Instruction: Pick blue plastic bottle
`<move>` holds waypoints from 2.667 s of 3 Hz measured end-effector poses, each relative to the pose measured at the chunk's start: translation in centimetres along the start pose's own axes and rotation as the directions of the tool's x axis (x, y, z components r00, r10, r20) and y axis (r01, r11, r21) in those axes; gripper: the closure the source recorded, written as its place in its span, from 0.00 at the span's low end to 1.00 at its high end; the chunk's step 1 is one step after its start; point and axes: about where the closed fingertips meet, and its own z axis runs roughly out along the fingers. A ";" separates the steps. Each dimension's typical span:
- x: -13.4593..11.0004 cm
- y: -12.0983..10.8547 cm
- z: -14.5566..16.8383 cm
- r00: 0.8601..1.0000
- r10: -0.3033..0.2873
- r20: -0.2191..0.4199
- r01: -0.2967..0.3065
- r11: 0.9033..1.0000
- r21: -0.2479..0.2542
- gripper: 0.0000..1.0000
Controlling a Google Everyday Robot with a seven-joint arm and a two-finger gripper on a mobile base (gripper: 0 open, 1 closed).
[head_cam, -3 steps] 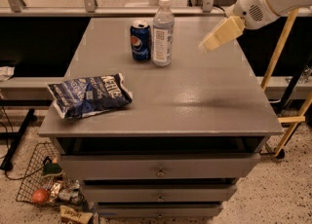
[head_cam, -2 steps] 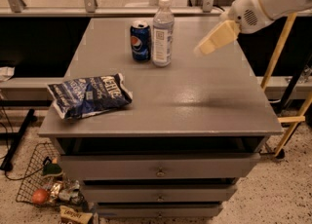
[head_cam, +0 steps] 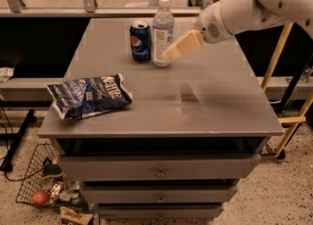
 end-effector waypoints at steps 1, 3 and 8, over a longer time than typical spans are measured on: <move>-1.4 0.0 1.6 0.998 0.013 0.067 -0.015 1.000 0.017 0.00; -3.6 -1.4 5.5 0.983 0.043 0.177 -0.050 0.998 0.033 0.00; -7.1 -2.0 -0.2 0.957 -0.045 0.286 0.025 0.997 0.071 1.00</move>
Offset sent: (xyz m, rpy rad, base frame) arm 0.0492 0.0486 0.0024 0.1859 -0.0993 -0.0696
